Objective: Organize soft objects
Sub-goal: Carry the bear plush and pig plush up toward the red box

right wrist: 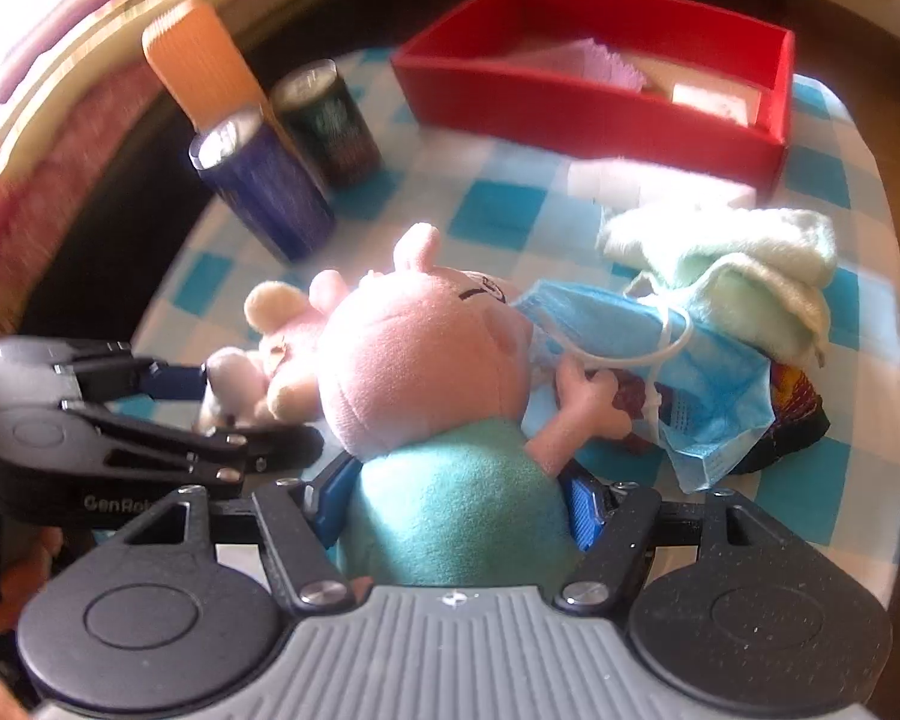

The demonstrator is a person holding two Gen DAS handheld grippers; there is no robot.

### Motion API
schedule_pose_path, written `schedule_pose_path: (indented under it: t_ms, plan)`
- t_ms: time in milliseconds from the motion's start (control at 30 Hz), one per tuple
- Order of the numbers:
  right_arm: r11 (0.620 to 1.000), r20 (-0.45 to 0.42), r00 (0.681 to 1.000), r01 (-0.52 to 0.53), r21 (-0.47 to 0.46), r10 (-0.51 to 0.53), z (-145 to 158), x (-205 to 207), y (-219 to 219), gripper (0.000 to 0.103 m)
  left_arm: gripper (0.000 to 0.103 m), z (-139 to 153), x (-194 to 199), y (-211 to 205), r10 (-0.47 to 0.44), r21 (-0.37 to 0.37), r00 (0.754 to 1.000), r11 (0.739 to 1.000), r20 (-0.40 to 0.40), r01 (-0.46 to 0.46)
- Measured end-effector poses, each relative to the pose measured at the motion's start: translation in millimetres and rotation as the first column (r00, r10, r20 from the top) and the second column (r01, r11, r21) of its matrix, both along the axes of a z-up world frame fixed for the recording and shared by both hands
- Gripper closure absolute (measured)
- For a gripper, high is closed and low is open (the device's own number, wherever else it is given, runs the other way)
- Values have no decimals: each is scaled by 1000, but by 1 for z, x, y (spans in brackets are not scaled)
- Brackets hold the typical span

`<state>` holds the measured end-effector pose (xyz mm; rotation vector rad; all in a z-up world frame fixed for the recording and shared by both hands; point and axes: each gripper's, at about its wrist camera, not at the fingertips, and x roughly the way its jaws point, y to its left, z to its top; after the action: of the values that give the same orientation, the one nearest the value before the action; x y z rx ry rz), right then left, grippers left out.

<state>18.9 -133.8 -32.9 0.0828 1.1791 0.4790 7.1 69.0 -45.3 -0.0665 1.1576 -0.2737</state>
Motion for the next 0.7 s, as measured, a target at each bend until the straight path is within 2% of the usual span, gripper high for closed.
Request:
schedule_pose_path:
  t_ms: [233,467,700]
  plan:
    - [994,68,996,46,95,-52,31,2,-9,57,34,31,7,1,37,-56,996,998,84,-32]
    - [993,147,985,80,87,-92,50,2,-13,57,34,47,19,-10,34,-27,989,999,147,-31]
    - [986,210,965,141,89,-157,62,7,-24,57,34,61,31,-18,55,-39,979,998,195,-48]
